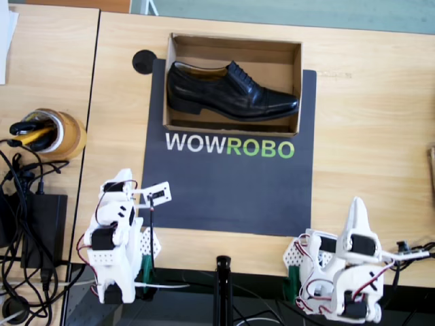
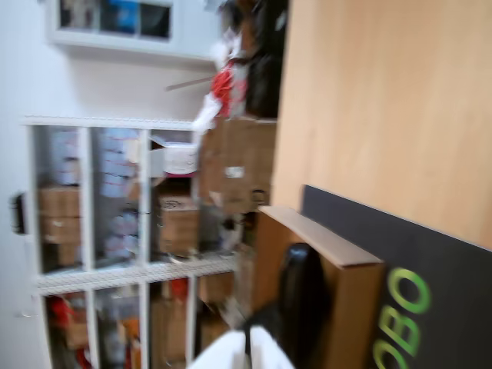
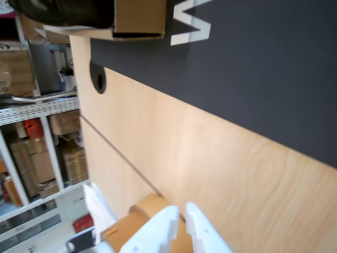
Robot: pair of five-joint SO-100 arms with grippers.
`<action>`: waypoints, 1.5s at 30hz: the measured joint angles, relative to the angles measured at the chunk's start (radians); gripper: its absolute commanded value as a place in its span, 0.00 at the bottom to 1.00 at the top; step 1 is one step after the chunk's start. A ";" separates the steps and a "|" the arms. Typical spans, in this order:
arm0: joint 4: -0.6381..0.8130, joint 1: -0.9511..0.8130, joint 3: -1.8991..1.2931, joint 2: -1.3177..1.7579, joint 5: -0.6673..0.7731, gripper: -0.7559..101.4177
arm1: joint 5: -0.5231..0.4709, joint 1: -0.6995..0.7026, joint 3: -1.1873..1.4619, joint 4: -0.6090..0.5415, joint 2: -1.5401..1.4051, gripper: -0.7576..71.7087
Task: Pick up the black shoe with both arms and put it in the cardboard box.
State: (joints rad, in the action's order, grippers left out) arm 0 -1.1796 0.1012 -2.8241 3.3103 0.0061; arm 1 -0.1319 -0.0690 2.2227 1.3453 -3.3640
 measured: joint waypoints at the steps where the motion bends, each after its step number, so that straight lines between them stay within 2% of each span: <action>1: 0.017 0.000 -0.035 0.000 -0.002 0.00 | -0.017 0.005 0.051 -0.021 0.000 0.01; 6: 0.080 0.011 -0.155 0.000 -0.018 0.00 | -0.035 0.015 0.324 -0.156 0.000 0.01; 10: 0.117 0.021 -0.227 0.000 -0.018 0.00 | -0.003 0.025 0.525 -0.247 0.000 0.01; 19: 0.123 0.015 -0.236 0.000 -0.018 0.01 | 0.041 0.077 0.824 -0.330 0.000 0.01; 27: 0.123 0.015 -0.236 0.000 -0.018 0.01 | 0.041 0.112 0.882 -0.371 0.000 0.01; 45: 0.123 0.015 -0.236 0.000 -0.018 0.01 | 0.051 0.132 0.894 -0.376 0.000 0.03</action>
State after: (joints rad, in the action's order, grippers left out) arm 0 -1.0569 0.1166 -3.0603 3.3103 -0.0123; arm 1 -0.0813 0.0629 3.1170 0.9695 -3.3640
